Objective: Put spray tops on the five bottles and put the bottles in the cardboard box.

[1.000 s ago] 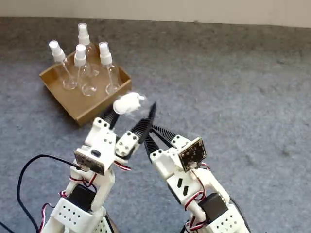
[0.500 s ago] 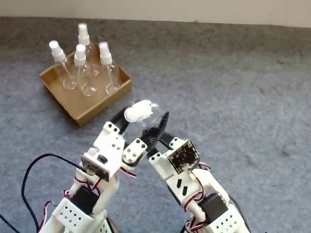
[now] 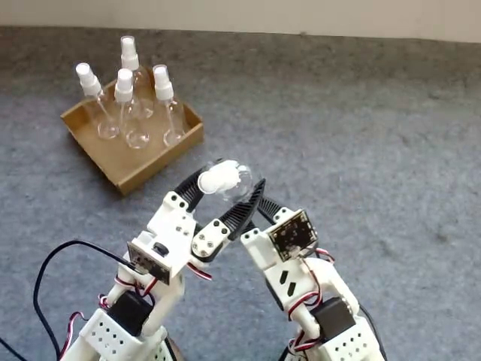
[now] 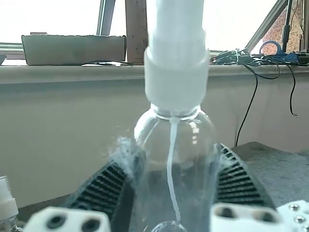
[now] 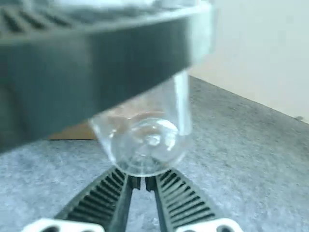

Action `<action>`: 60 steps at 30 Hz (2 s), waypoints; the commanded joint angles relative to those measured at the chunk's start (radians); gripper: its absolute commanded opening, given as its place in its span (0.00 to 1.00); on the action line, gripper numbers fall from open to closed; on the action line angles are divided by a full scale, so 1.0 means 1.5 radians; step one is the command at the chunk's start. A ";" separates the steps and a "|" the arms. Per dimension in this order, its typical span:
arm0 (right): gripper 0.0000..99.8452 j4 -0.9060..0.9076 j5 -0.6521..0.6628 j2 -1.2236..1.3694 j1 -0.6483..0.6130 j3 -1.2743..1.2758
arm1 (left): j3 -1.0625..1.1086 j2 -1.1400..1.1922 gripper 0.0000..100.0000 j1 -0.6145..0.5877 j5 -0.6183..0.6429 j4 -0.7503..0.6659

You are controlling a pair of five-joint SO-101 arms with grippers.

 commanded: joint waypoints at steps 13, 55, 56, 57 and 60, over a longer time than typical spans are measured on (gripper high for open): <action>0.01 -0.055 0.002 -0.010 0.074 0.107 | 0.017 -0.011 0.06 0.006 0.006 0.045; 0.01 -0.046 0.006 -0.012 0.052 0.103 | 0.017 -0.010 0.06 0.026 0.006 0.074; 0.01 -0.046 0.006 -0.012 0.059 0.103 | 0.017 -0.010 0.06 0.026 0.006 0.074; 0.01 -0.046 0.006 -0.012 0.066 0.103 | 0.017 -0.010 0.06 0.025 0.006 0.074; 0.01 -0.062 0.003 -0.012 0.083 0.103 | 0.017 -0.010 0.06 0.025 0.006 0.074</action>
